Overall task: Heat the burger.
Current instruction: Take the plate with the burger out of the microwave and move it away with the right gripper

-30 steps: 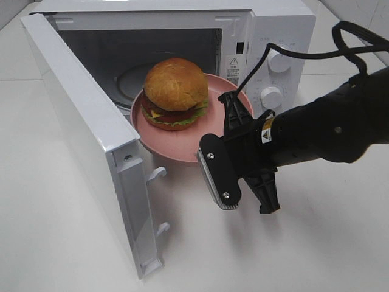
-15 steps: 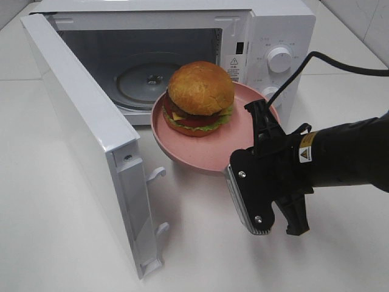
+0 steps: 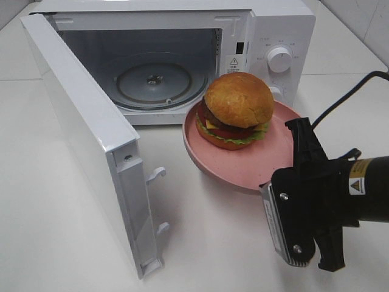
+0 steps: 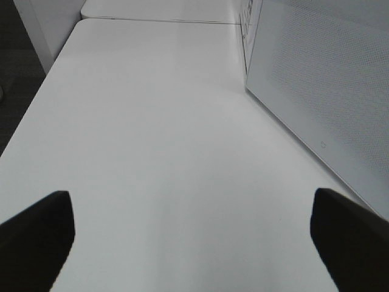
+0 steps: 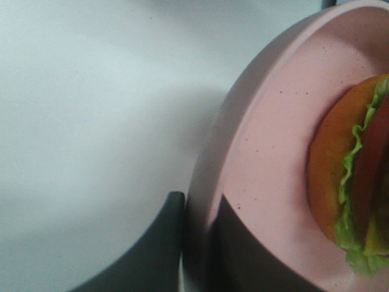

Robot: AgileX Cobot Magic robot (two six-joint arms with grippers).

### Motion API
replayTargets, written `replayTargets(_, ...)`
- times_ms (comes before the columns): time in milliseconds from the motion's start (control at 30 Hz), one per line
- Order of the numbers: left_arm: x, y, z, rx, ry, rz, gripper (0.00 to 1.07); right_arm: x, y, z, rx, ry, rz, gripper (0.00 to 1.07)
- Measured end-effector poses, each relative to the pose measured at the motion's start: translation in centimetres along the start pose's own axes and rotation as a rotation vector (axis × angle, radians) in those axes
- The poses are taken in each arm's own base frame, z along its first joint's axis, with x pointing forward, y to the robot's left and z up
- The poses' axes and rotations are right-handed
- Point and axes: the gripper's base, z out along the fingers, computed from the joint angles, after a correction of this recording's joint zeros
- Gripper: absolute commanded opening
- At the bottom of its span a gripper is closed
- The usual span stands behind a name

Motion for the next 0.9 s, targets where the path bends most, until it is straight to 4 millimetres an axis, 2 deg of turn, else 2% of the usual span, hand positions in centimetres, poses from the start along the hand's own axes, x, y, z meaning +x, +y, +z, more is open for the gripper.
replayTargets(167,0.0,0.0,0.0,0.0,0.0,0.0,0.98,0.4,1.6,-1.4,-0.012,0.003,0.044,0.0)
replayTargets(533,0.0,0.0,0.0,0.0,0.0,0.0,0.98,0.6,2.0,-3.0,-0.046,0.022,0.051,0.0)
replayTargets(900,0.0,0.0,0.0,0.0,0.0,0.0,0.98,1.6,2.5,-5.5,-0.071,0.123,0.107,0.0)
